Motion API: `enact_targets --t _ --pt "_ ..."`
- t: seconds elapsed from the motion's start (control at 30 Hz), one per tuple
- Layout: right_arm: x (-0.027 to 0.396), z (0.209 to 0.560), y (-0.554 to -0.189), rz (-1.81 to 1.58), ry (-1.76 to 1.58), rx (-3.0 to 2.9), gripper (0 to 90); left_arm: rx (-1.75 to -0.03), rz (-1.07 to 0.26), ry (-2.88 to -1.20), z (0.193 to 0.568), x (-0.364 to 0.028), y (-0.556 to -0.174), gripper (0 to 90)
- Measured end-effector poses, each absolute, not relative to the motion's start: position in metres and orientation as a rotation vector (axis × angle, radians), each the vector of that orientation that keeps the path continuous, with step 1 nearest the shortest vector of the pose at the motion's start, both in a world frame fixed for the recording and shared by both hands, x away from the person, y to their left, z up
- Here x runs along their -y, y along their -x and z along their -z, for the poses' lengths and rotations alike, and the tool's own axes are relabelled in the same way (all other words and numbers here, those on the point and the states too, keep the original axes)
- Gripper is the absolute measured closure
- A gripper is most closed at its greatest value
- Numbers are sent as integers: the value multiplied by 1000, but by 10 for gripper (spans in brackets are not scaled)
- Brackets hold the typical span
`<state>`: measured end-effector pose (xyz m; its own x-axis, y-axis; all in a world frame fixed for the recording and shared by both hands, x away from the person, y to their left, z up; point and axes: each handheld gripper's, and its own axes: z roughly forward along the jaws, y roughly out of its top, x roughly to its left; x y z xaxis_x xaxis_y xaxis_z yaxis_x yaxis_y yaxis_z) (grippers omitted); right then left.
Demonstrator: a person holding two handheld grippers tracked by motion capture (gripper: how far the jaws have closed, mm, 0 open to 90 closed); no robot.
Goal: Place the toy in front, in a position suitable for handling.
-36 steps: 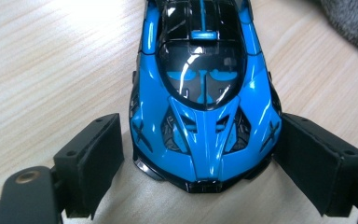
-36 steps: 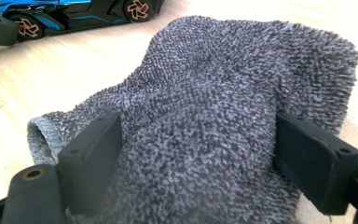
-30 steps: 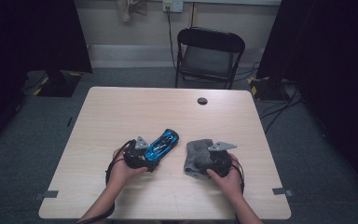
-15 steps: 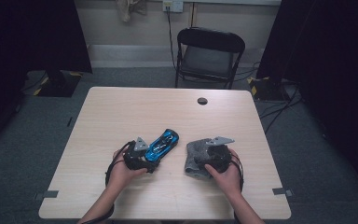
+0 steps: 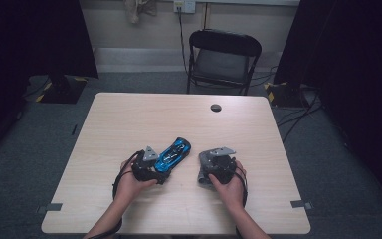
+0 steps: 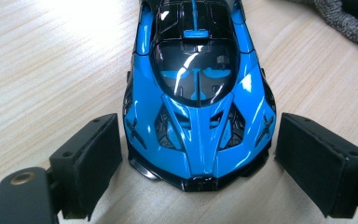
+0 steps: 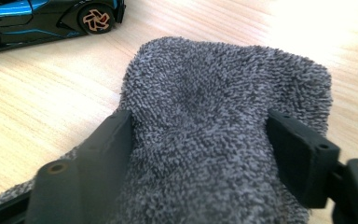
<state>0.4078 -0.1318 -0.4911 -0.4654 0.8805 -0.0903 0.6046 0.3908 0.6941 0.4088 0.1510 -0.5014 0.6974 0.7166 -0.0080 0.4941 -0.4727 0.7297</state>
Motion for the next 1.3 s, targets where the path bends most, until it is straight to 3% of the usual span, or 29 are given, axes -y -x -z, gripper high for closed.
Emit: enact_targets --t 0.07,0.17,0.2,0.23,0.43,0.6,1.3 --pt "133 491 -407 -825 -1266 -2206 299 -913 -398 -2179 501 -151 -409 125" --pt "134 488 -407 -807 -1256 -2231 471 -906 -387 -2191 501 -148 -410 89" --pt "134 488 -407 -807 -1256 -2231 471 -906 -387 -2191 501 -148 -410 74" --pt "134 487 -407 -791 -1241 -2243 550 -909 -381 -2192 502 -146 -409 60" --pt "134 484 -408 -754 -1200 -2281 686 -916 -377 -2185 502 -145 -408 58" --pt "135 481 -411 -764 -1215 -2308 707 -917 -406 -2155 501 -152 -408 229" --pt "137 455 -418 -958 -1198 -2402 727 -922 -396 -2149 501 -154 -404 231"
